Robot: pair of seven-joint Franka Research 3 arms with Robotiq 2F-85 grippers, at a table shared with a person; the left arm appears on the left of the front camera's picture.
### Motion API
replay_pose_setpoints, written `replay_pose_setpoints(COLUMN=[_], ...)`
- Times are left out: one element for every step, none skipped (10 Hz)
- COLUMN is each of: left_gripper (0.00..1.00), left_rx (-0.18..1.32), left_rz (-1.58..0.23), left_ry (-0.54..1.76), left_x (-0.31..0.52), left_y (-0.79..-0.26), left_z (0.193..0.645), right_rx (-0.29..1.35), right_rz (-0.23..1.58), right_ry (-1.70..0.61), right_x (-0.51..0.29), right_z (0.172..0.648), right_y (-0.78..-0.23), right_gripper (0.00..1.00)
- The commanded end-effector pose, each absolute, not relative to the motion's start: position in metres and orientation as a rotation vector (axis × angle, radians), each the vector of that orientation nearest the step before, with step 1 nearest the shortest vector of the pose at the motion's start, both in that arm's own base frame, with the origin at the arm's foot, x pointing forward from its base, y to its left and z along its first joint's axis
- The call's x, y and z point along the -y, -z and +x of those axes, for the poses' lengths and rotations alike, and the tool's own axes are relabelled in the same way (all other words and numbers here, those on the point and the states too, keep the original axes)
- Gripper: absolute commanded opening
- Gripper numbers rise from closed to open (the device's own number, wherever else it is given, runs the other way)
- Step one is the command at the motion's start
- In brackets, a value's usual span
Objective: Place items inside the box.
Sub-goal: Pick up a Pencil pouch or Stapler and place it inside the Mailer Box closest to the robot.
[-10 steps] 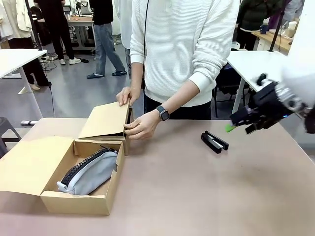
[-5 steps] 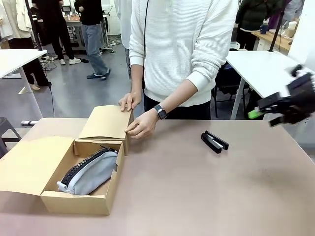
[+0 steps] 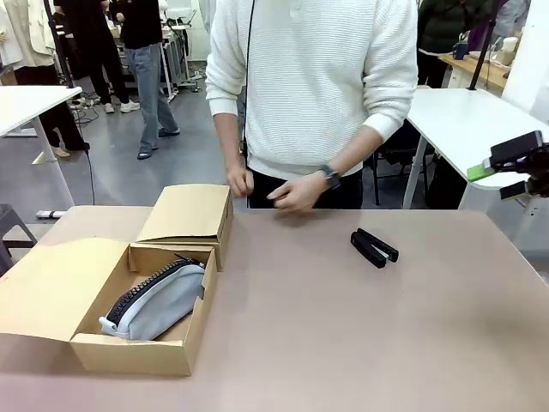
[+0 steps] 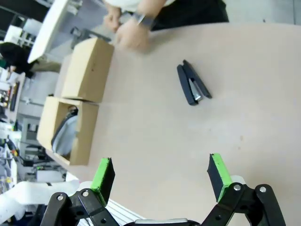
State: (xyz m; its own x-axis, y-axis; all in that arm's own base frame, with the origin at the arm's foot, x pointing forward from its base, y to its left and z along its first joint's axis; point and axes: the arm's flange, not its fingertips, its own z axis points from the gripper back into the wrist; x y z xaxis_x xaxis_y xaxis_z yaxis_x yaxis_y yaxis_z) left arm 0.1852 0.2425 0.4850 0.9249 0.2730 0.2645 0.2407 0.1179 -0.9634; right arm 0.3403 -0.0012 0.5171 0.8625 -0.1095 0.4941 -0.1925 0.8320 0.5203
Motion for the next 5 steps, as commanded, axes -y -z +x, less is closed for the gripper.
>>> replay_pose_setpoints(left_gripper=[1.0, 1.0, 1.0, 1.0, 1.0], left_rx=[0.446, 0.446, 0.446, 0.446, 0.446], left_rz=[-1.479, -1.479, -1.479, -1.479, -1.479], left_ry=[-0.009, -0.009, -0.009, -0.009, -0.009], left_x=[-0.242, -0.242, -0.242, -0.242, -0.242], left_y=[-0.488, -0.488, -0.488, -0.488, -0.488], left_z=[0.185, 0.185, 0.185, 0.185, 0.185], right_rx=[0.514, 0.499, 0.451, 0.339, 0.266], right_rz=[0.56, 0.551, 0.508, 0.417, 0.349], right_ry=[-0.077, -0.084, -0.14, -0.194, -0.227], right_x=[-0.012, -0.019, -0.039, -0.065, -0.086], right_z=[0.311, 0.315, 0.33, 0.357, 0.387], right_y=[-0.478, -0.477, -0.474, -0.461, -0.446], right_gripper=[1.0, 1.0, 1.0, 1.0, 1.0])
